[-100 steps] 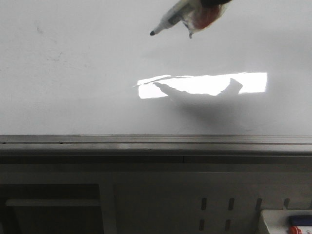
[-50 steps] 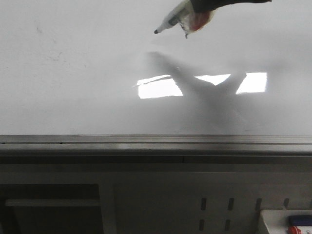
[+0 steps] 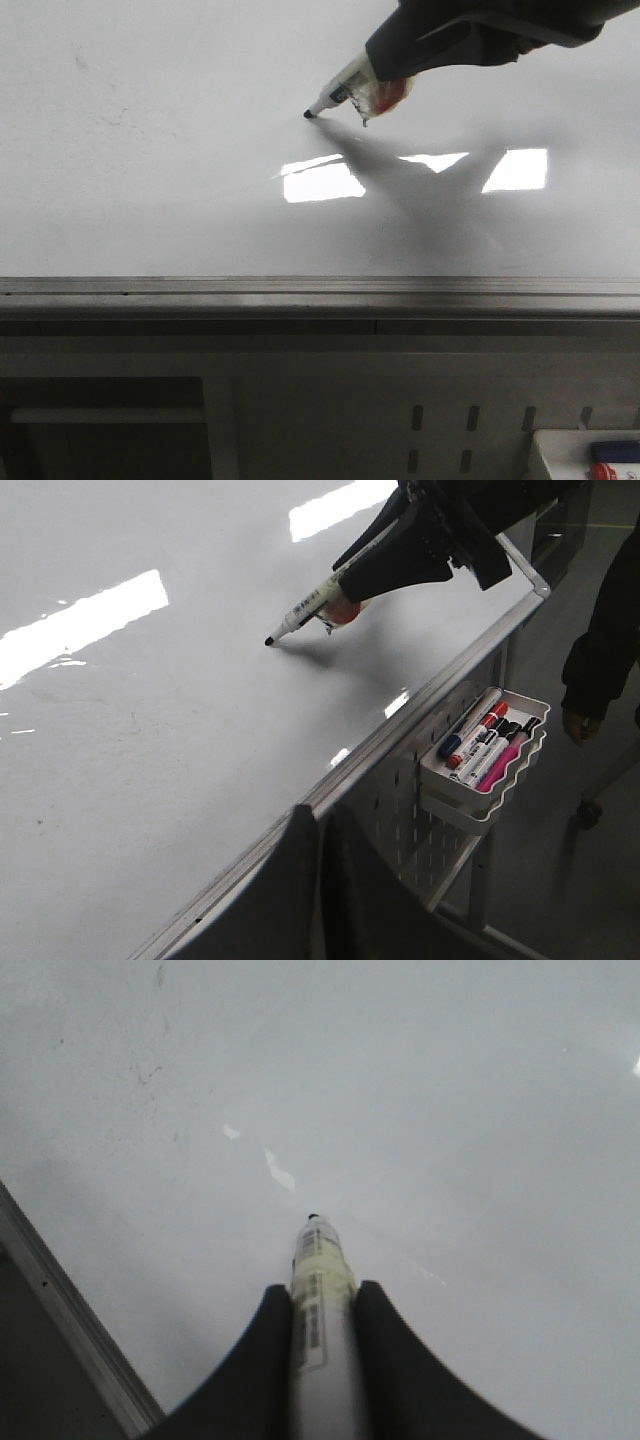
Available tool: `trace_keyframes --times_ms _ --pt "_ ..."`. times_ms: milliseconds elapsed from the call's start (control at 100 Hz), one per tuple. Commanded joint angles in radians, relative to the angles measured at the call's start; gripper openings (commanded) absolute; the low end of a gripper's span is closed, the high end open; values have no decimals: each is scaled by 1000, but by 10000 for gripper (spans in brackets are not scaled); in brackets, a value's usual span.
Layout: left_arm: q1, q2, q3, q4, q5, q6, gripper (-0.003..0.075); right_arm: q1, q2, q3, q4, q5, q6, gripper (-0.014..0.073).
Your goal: Write number 4 on whiteboard
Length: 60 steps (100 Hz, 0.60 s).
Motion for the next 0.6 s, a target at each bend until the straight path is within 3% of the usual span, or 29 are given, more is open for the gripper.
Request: trace_keyframes --times_ms 0,260,590 --pt "-7 13 -24 -9 -75 -10 -20 -4 14 -24 24 -57 -3 -54" --pt "-7 13 -24 -20 -75 -10 -20 16 58 -24 81 37 -3 -53" --pt "-7 13 -24 -20 -75 -10 -20 77 119 -24 128 1 -3 -53"
